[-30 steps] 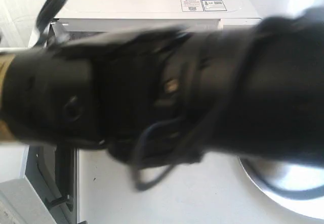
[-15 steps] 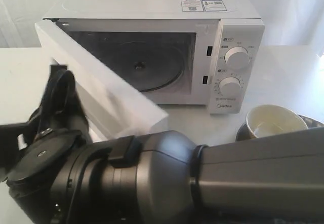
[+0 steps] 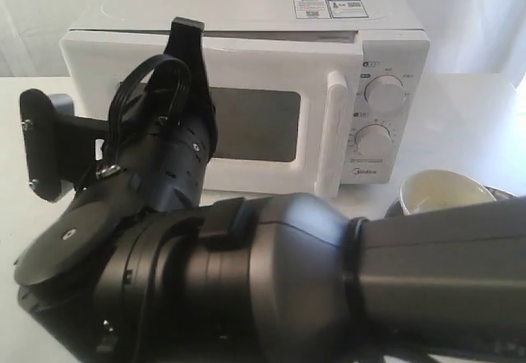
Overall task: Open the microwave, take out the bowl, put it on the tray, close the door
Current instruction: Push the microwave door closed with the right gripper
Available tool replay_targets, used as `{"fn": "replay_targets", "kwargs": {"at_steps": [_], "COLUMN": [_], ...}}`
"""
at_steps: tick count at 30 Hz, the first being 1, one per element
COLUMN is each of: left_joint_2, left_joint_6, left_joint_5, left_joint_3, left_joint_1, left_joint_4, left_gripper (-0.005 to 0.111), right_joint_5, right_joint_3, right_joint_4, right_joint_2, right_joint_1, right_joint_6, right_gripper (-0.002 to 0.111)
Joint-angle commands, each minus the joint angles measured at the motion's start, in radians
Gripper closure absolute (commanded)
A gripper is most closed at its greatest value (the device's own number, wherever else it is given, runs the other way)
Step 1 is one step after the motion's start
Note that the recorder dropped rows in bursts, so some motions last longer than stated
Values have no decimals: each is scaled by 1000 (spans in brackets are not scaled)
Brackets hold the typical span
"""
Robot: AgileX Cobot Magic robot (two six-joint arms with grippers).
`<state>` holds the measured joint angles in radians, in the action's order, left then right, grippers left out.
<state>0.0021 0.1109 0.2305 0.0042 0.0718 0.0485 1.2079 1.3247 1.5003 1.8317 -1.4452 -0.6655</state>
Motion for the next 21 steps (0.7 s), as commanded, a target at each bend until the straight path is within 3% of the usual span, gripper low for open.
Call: {"fn": "replay_targets", "kwargs": {"at_steps": [1,15,21], "left_joint_2": [-2,-2,-2], "left_joint_6": [-2,-2,-2], "left_joint_5": [1,1,1], "left_joint_3": [-4,-4,-4], "left_joint_1": [-3,-3,-3], "left_joint_4": [-4,-4,-4], "left_gripper": [107,107,107], "right_joint_5": [-57,-9,-29], "right_joint_3": [-1,-13,-13], "right_joint_4": [-244,-146,-91], "right_joint_2": [-9,48,78], "right_joint_1": [48,341,403], "right_joint_6": [-24,-188,-206], "right_gripper": [108,108,108]}}
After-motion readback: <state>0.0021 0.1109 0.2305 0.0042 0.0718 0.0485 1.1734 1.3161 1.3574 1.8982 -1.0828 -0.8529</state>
